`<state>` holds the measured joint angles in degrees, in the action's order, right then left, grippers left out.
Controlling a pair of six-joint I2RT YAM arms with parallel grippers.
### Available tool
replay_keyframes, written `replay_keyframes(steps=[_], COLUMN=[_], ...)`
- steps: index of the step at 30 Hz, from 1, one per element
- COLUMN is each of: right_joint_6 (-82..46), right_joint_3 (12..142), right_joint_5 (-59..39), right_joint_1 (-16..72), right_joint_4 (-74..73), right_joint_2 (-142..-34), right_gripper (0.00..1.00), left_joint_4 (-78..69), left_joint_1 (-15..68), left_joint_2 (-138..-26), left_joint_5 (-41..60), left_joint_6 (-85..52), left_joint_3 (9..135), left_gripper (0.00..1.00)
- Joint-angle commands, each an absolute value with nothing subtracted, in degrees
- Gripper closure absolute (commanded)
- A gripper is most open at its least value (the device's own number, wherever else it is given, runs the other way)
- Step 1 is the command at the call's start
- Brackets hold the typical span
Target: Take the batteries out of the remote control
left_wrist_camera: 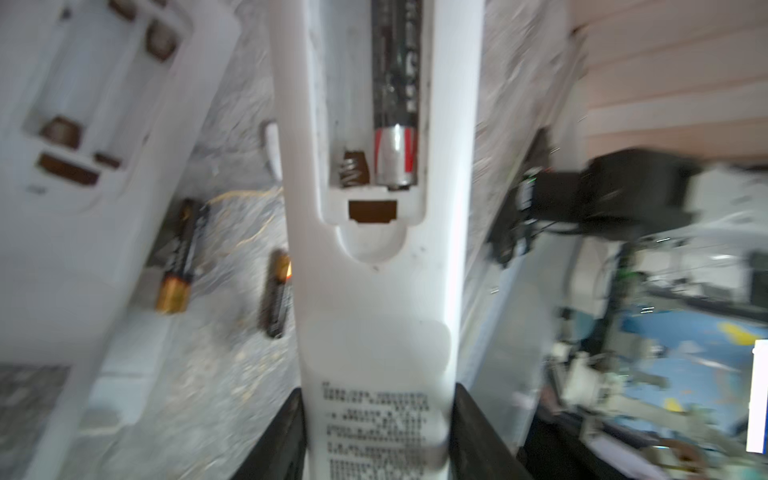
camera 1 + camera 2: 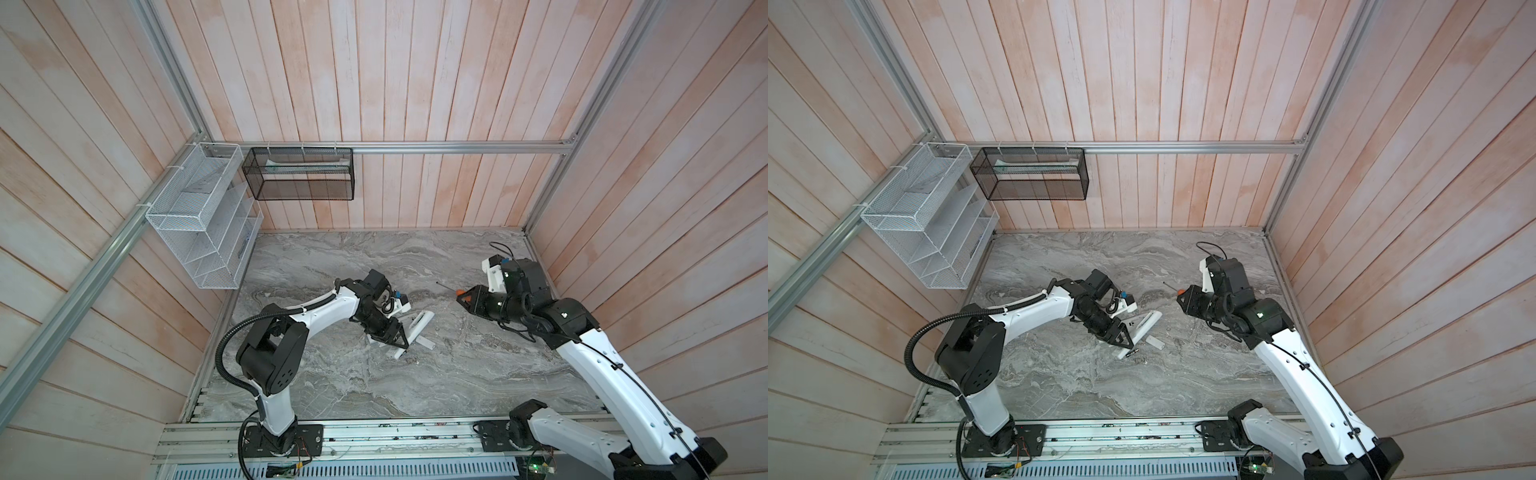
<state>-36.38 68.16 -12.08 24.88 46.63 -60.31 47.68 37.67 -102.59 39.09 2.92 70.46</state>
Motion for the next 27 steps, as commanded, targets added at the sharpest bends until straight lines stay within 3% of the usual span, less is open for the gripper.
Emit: replay_keyframes(steps=[1,9,14,23,27], right_joint_6=[-25.75,-18.75,-18.02,-13.38,-4.41], right_joint_3=[75.09,83.49,81.65,77.03,73.66], right_joint_5=[-18.11,-30.52,-33.89,-37.78,-29.78], right_joint_1=[21.60,19.47,20.00,25.71,25.65], right_joint_4=[56.82,75.34,77.99,71.02,68.91], right_joint_2=[-63.90,-73.33,-73.43,-74.40,-74.35], right_gripper=[1.00,1.00,1.00,1.00,1.00], left_joint_4=[52.17,39.50,32.27,26.53,26.04], left_joint_1=[41.67,51.43,54.23,54.23,54.23], left_joint_2=[-95.97,-86.90,-85.02,-79.94,-77.15], left_joint_5=[18.00,-8.73,-16.37,-11.06,-5.57], left_joint_6=[20.25,27.04,31.28,41.04,46.19], left_joint_3=[66.05,55.32,50.10,44.70,41.29], left_gripper=[0.99,0.99,1.00,1.00,1.00])
